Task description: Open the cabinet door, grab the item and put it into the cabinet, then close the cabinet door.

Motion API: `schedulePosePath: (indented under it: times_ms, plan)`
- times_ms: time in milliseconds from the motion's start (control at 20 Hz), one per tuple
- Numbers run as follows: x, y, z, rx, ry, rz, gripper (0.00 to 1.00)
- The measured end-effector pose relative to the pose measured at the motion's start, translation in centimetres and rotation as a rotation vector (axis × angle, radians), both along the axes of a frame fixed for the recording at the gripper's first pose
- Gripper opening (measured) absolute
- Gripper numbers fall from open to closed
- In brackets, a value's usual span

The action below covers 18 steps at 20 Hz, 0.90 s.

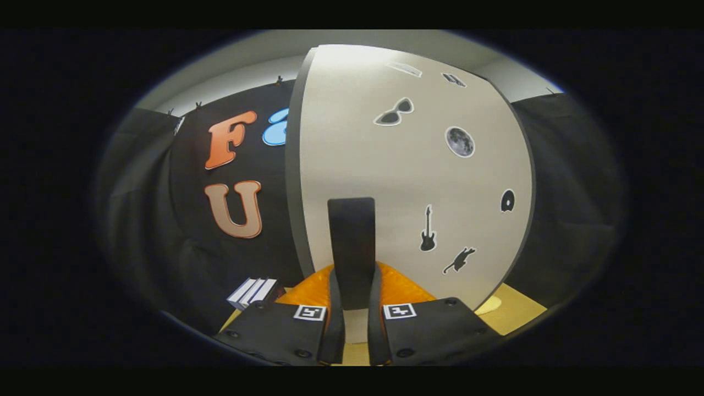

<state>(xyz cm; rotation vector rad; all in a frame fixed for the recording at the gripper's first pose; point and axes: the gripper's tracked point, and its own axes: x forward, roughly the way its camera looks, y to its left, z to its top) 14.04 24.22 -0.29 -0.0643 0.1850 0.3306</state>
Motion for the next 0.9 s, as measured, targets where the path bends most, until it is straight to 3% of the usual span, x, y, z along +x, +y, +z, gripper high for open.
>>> schedulePosePath:
  times_ms: [900]
  plan:
    - [-3.0, -4.9, 0.6, -0.017, -0.018, -0.070, 0.24]
